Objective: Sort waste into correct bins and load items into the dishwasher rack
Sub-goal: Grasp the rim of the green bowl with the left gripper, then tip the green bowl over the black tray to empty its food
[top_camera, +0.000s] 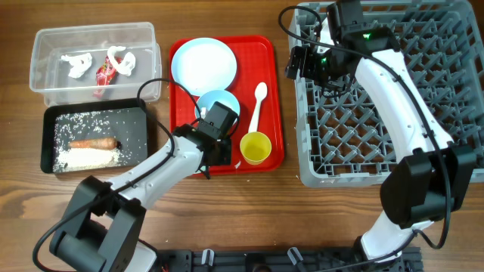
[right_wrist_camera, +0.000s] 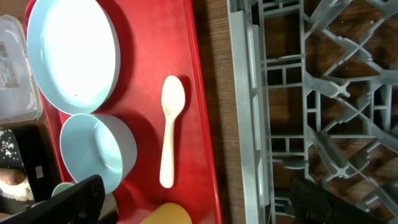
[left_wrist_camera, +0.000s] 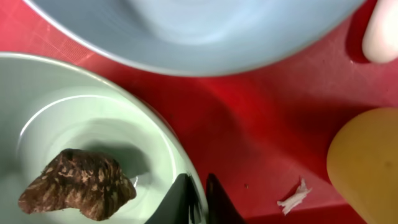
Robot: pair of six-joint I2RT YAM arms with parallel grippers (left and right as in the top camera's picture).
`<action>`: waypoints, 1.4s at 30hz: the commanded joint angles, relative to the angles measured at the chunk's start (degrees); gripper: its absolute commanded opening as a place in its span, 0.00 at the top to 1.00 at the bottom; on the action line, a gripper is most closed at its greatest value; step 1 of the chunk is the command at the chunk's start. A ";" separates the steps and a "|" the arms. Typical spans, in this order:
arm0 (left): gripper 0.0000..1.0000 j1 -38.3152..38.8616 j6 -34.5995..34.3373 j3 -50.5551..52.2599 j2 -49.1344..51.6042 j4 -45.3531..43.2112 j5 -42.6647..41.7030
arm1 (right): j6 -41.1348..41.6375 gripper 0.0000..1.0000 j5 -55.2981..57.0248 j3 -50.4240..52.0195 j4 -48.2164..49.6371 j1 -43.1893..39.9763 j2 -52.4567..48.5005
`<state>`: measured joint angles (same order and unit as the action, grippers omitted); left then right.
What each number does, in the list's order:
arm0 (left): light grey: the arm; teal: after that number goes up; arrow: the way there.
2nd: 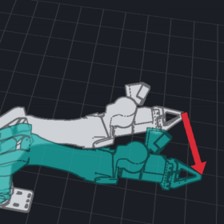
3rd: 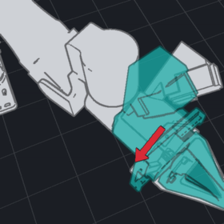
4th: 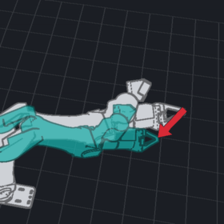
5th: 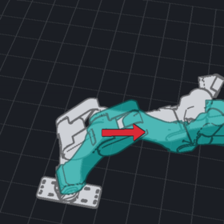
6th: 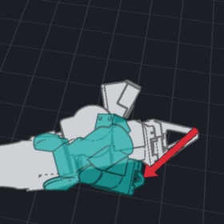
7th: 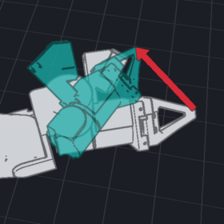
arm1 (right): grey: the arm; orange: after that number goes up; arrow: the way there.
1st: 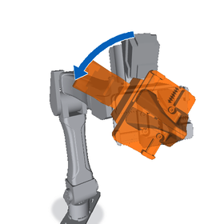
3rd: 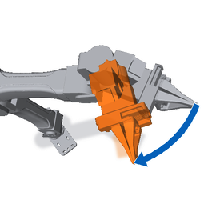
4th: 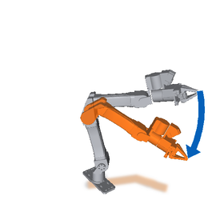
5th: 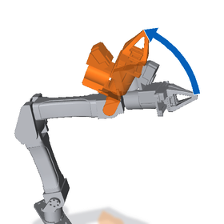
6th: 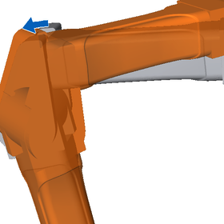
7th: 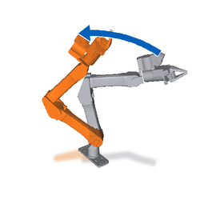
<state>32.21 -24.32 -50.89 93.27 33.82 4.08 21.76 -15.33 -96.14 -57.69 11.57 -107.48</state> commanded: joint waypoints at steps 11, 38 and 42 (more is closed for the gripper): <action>0.96 -2.54 -0.35 -10.34 -6.29 10.99 -4.48 | -0.81 0.03 0.76 0.04 -0.02 0.20 -0.52; 0.96 -68.85 34.45 -14.62 0.11 16.79 -76.17 | -0.81 0.03 0.76 0.04 -0.11 0.20 -0.52; 0.96 -73.70 34.64 -14.62 6.64 16.09 -88.28 | -0.81 0.03 0.76 0.04 -0.22 0.20 -0.52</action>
<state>-37.78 5.93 -65.21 95.07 50.50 -65.12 21.76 -15.31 -96.14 -57.82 11.57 -107.48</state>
